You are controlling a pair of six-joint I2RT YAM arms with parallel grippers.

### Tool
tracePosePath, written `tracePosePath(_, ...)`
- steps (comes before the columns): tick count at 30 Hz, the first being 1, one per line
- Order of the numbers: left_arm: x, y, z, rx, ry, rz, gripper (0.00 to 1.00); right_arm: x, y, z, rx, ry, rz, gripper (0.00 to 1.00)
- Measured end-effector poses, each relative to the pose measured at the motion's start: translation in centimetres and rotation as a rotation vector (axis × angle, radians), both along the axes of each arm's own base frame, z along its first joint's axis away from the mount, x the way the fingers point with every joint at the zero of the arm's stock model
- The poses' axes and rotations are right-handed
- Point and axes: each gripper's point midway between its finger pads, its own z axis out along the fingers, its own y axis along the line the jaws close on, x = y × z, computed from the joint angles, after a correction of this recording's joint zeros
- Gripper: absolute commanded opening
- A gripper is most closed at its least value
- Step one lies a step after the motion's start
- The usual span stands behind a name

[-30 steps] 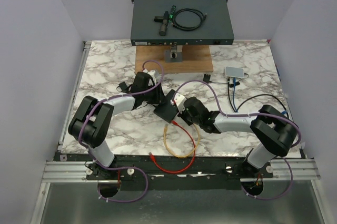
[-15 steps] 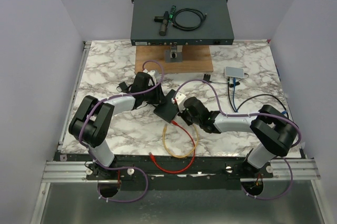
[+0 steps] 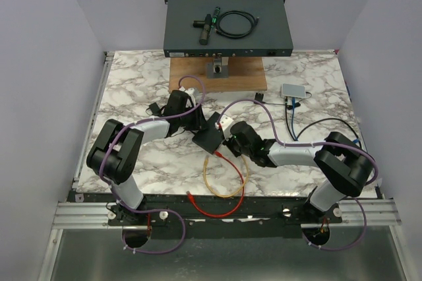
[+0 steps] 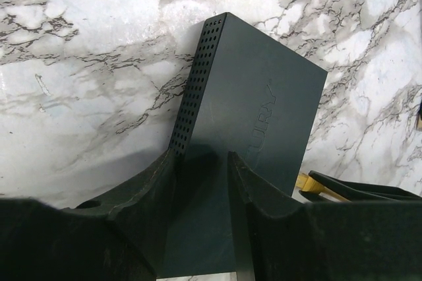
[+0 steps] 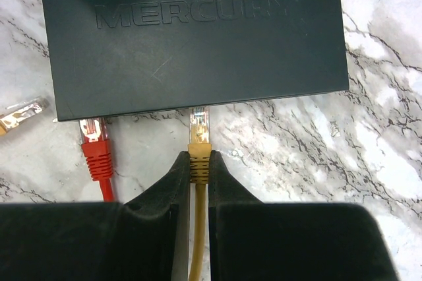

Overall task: Insert the plug into the switch port
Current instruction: Insert the connector into the switch port.

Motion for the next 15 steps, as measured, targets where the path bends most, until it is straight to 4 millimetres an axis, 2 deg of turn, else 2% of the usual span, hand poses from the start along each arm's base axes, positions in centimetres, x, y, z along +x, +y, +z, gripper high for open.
tracePosePath(15,0.31,0.09,-0.14,0.001,0.002,0.005,0.33,-0.03,0.58,0.19,0.042,0.016,-0.001,0.01)
